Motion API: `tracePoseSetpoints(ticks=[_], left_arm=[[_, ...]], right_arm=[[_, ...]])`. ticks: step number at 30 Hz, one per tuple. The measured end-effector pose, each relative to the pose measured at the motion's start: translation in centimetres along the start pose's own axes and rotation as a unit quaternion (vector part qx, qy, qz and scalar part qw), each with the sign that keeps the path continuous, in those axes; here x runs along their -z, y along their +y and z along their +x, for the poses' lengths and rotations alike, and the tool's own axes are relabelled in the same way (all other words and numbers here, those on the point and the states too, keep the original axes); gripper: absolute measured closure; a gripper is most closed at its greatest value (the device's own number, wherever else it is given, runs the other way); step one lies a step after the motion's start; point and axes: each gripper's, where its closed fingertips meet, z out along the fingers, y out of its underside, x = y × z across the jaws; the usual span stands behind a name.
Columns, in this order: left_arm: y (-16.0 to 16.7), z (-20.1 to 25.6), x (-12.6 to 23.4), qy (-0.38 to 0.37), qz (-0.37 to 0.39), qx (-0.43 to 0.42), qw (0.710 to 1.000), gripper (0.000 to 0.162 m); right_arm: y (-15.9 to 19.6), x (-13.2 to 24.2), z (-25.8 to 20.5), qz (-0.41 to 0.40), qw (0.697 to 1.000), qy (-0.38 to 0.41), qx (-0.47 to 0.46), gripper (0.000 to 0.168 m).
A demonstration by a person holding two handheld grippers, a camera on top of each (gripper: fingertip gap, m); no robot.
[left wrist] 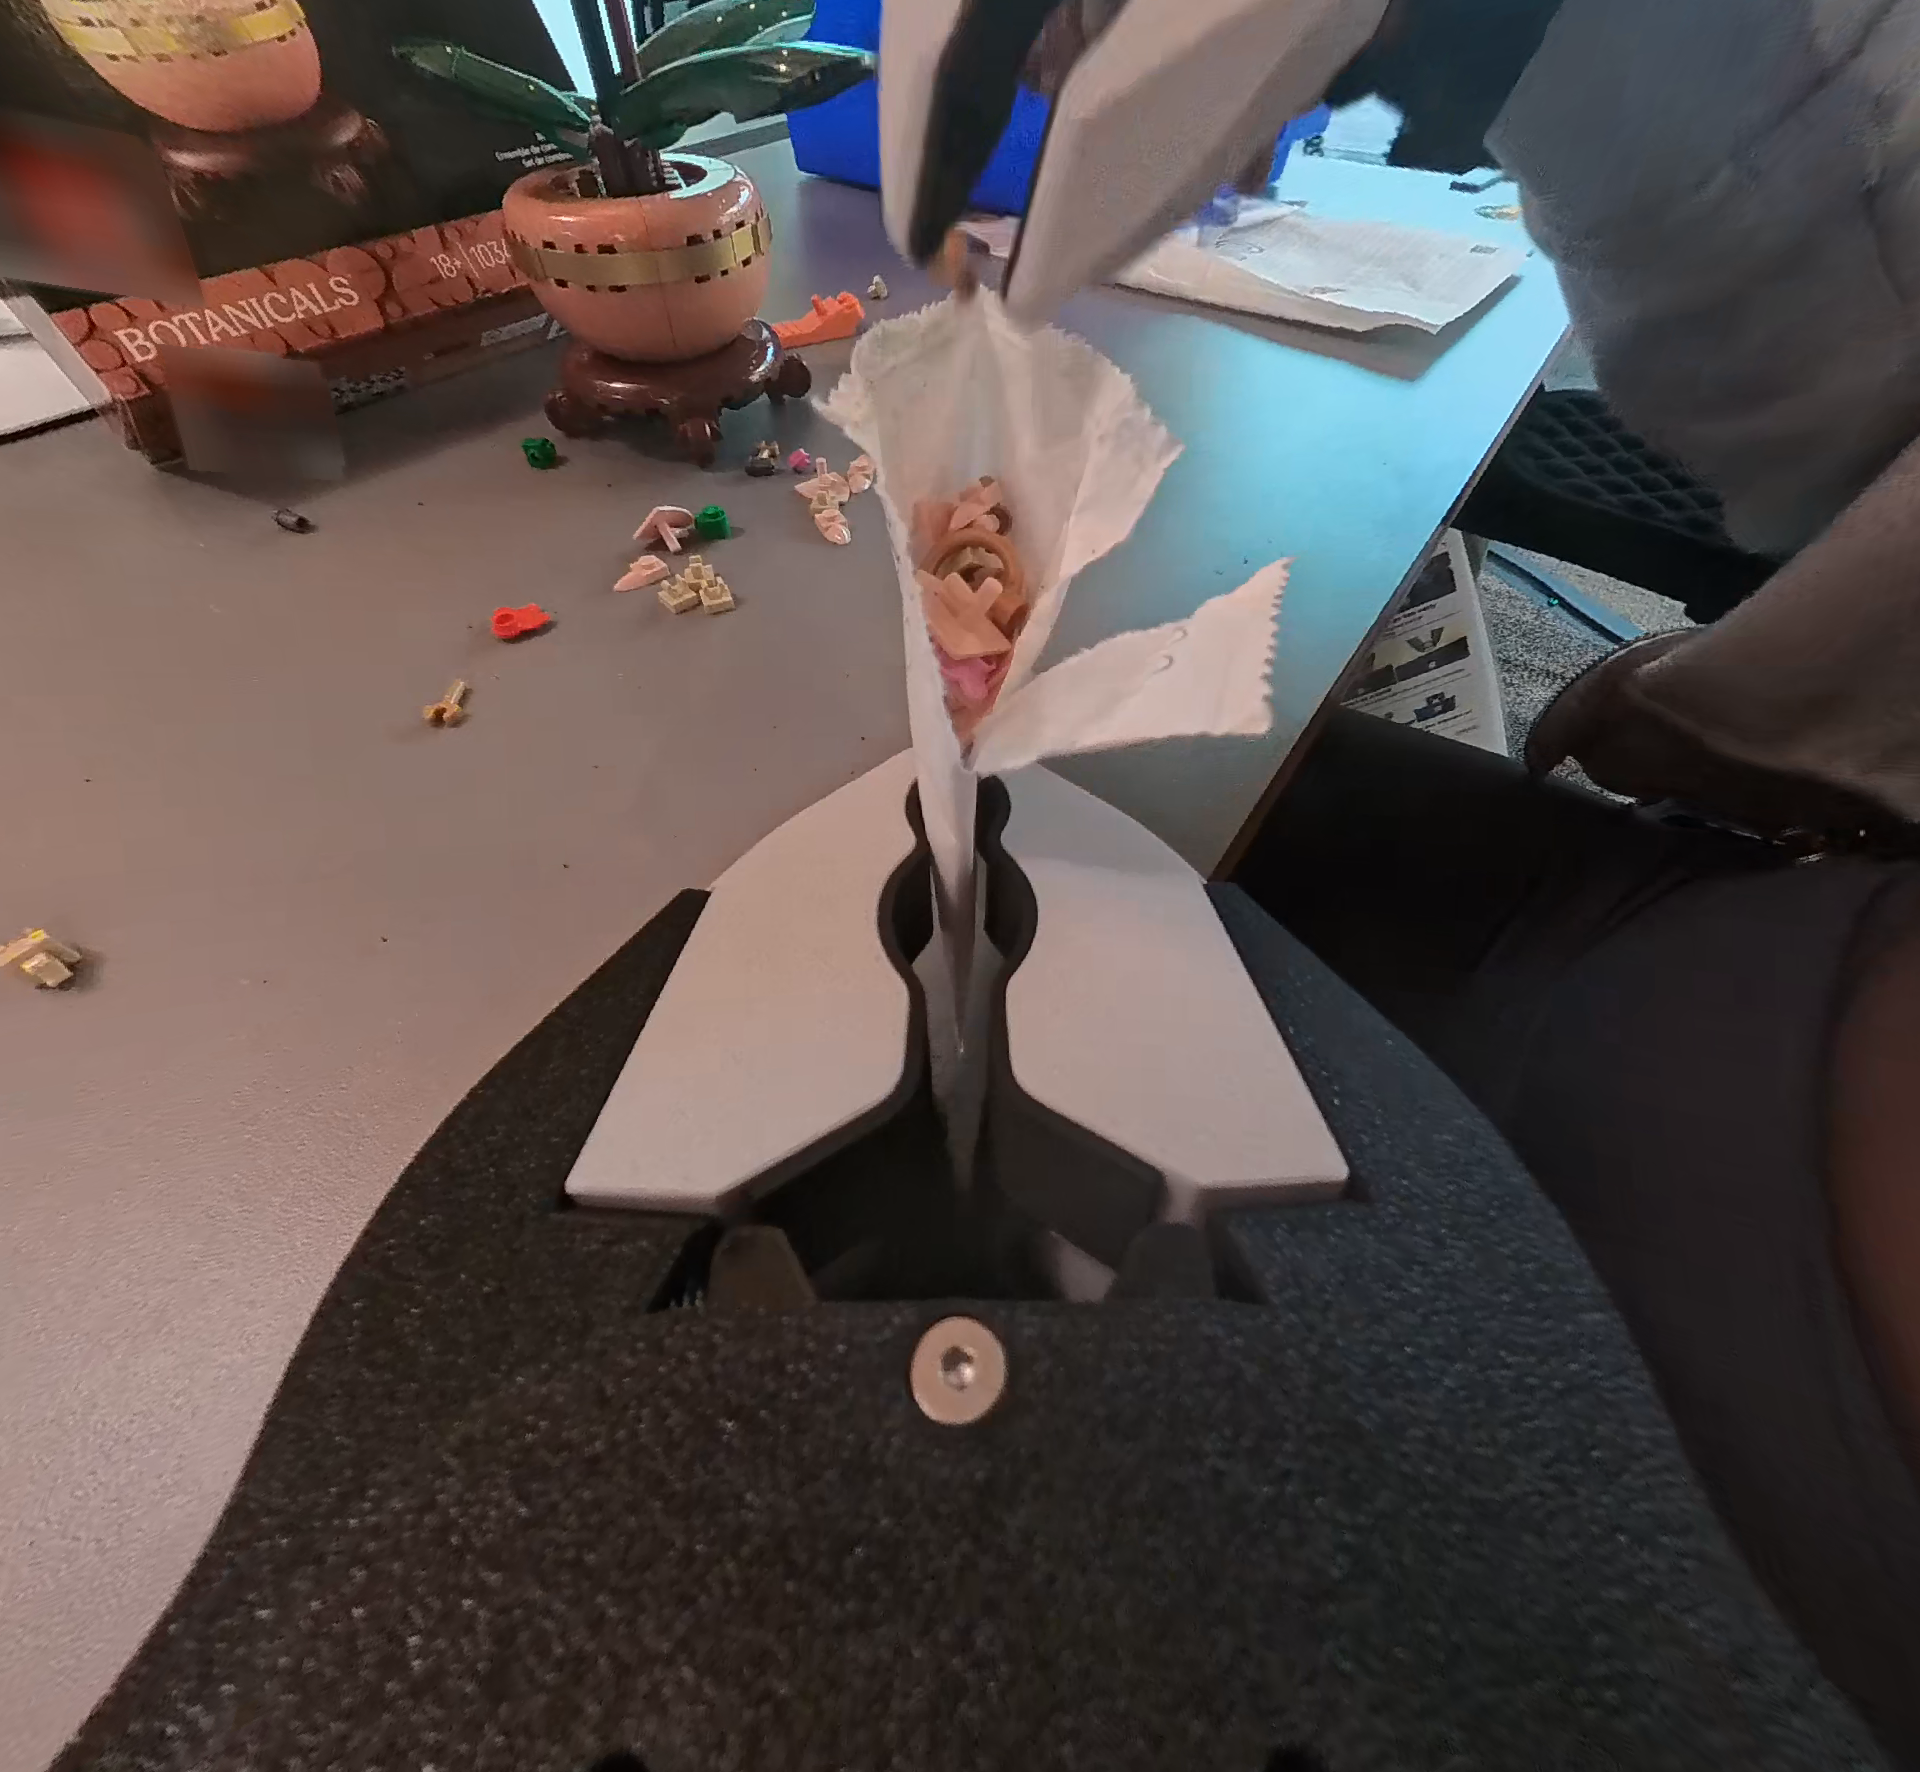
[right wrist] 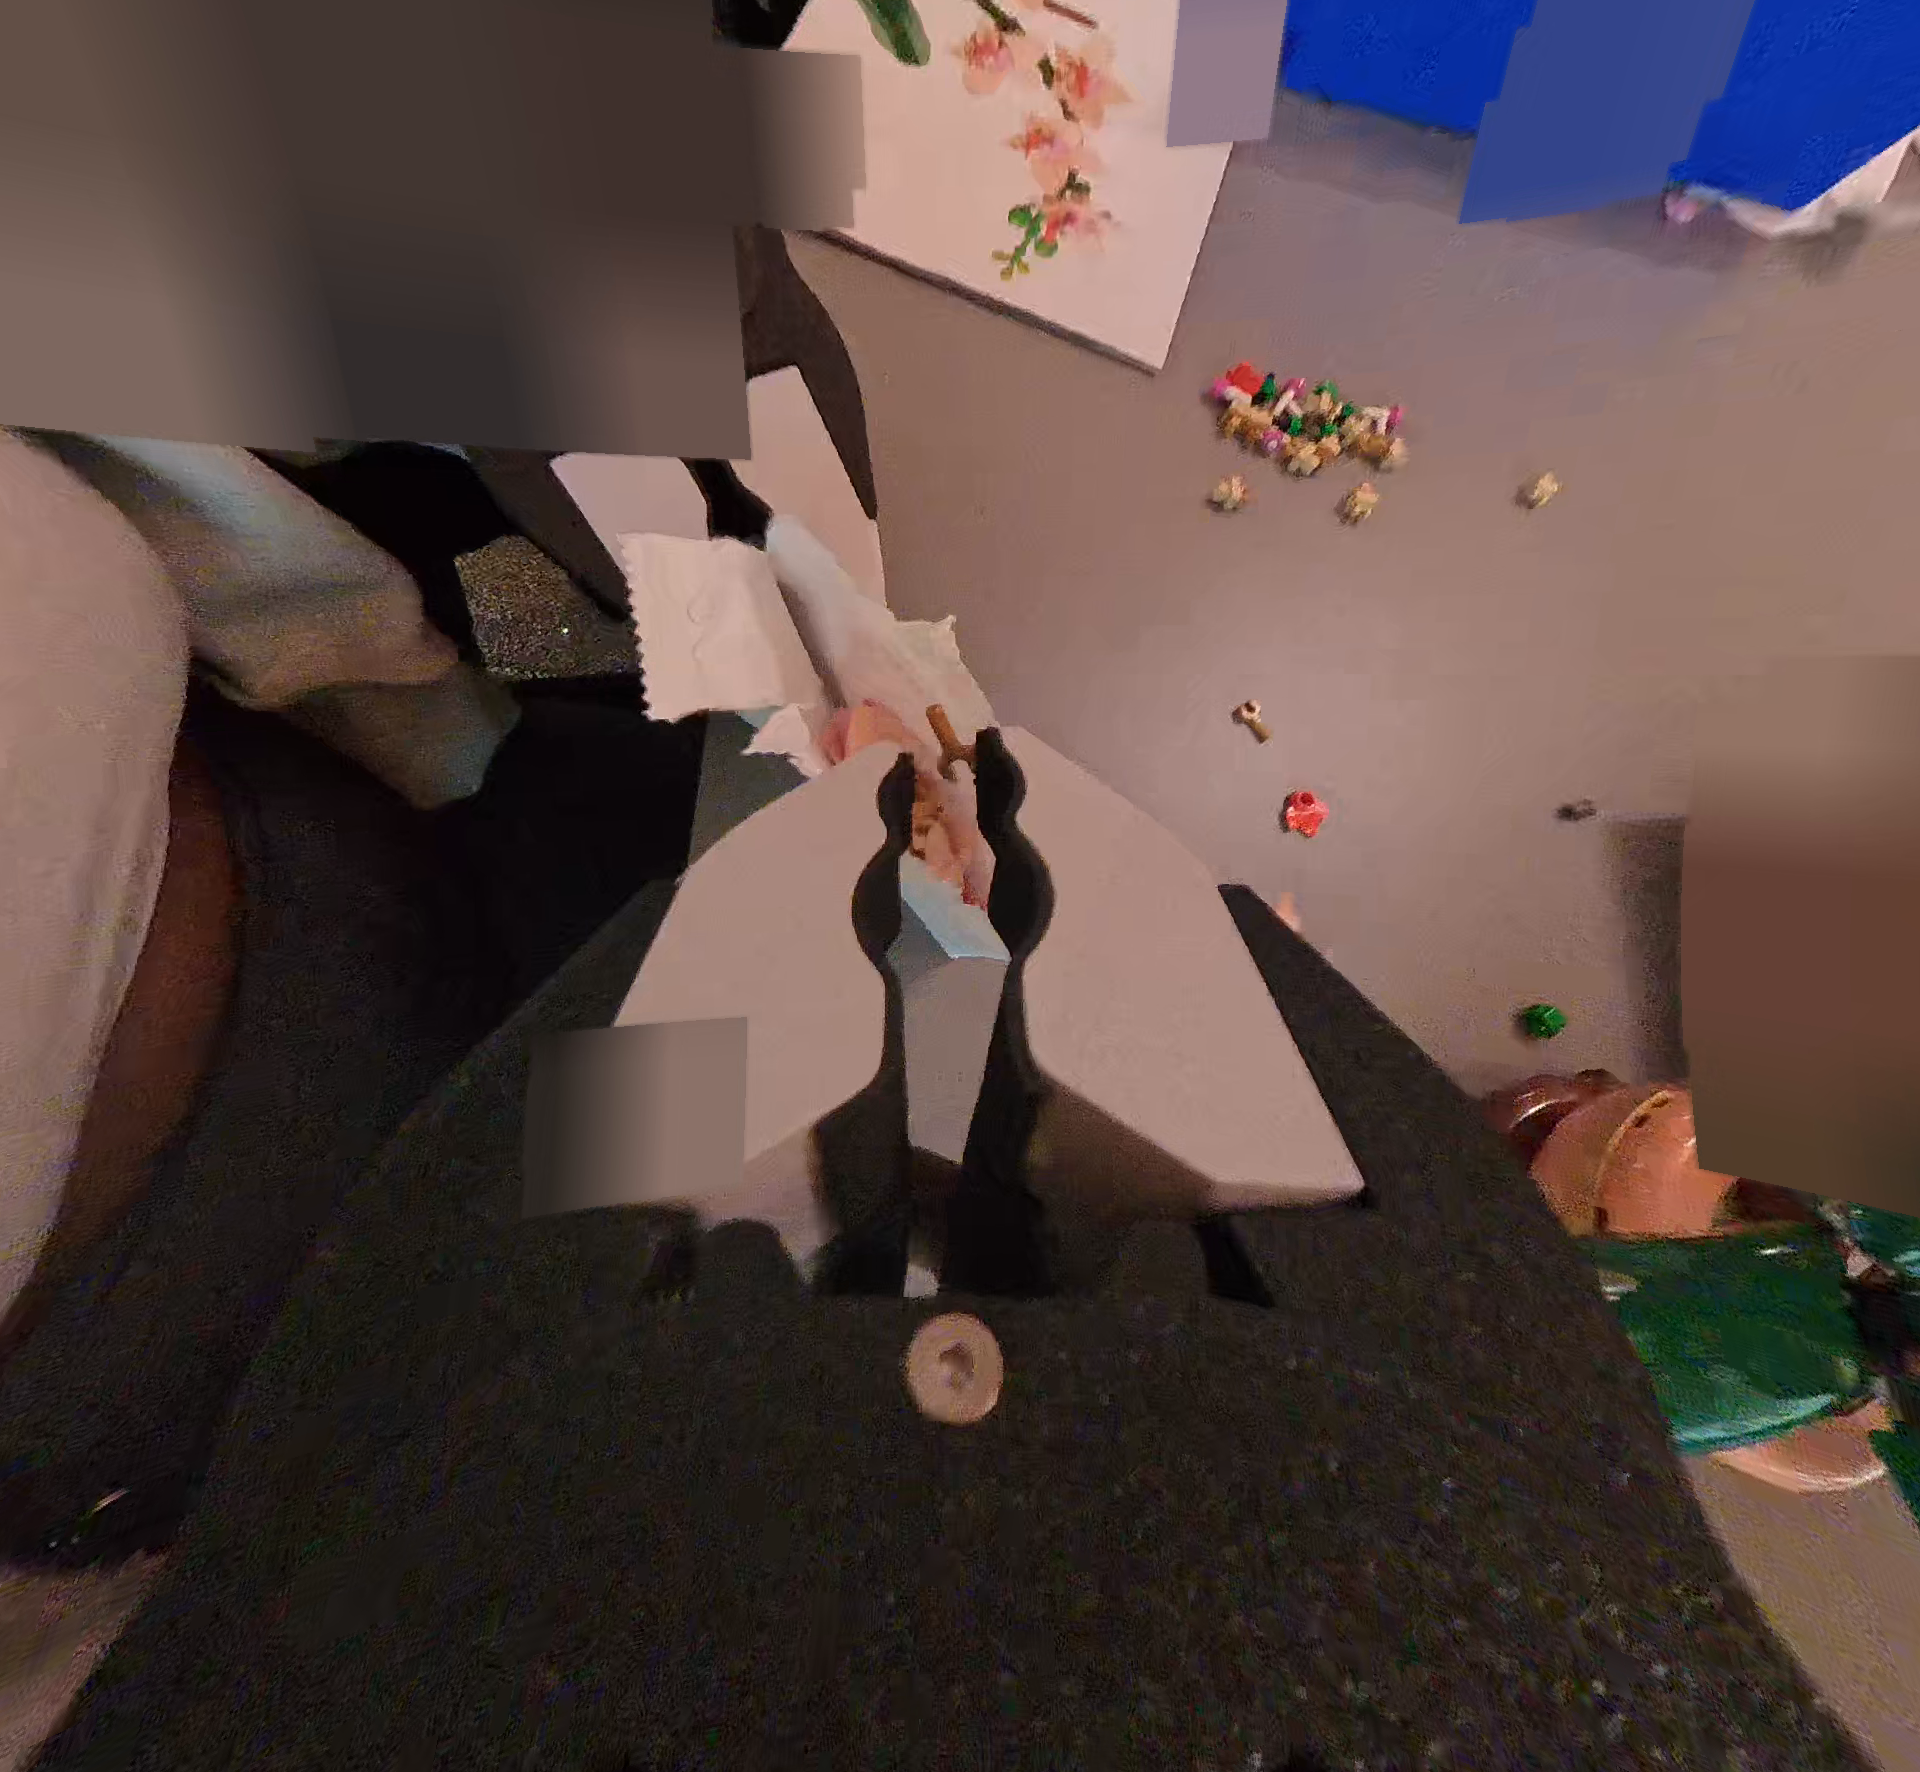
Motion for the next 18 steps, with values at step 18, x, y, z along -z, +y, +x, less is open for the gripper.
tracePoseSetpoints(ticks=[18], left_arm=[[0.0,0.0,0.0,0.002,0.002,0.015,1.0,0.158]], right_arm=[[0.9,0.8,-1.0,0.052,0.998,-0.021,-0.043,0.13]])
